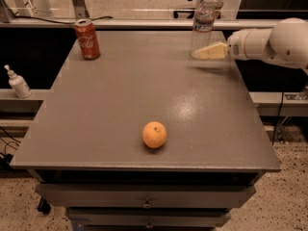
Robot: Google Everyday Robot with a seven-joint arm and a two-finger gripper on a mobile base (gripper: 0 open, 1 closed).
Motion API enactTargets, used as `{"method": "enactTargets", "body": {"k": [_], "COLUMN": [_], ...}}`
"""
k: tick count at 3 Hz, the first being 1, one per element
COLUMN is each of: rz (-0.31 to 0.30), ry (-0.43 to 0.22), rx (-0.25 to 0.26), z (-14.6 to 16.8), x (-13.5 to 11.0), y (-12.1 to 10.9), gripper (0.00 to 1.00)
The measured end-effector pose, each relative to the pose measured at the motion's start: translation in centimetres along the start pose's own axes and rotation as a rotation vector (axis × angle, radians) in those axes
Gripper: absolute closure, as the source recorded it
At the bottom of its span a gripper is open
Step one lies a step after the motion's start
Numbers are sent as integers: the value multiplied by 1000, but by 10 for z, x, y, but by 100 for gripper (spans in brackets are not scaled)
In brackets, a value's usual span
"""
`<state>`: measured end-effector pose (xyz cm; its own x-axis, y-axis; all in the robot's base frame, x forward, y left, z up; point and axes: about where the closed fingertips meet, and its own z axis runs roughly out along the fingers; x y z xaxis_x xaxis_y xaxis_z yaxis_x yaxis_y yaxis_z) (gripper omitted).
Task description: Pick water bottle
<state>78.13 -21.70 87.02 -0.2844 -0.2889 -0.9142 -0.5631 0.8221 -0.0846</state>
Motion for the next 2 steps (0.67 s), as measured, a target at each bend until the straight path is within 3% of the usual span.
{"method": "enactTargets", "body": {"k": [1, 2], "rz": [91, 154], "ry": [-98, -183], "rx": [-5, -40], "z": [1, 15], "x": [-9, -25], "y": [-11, -9], "gripper": [0, 0]}}
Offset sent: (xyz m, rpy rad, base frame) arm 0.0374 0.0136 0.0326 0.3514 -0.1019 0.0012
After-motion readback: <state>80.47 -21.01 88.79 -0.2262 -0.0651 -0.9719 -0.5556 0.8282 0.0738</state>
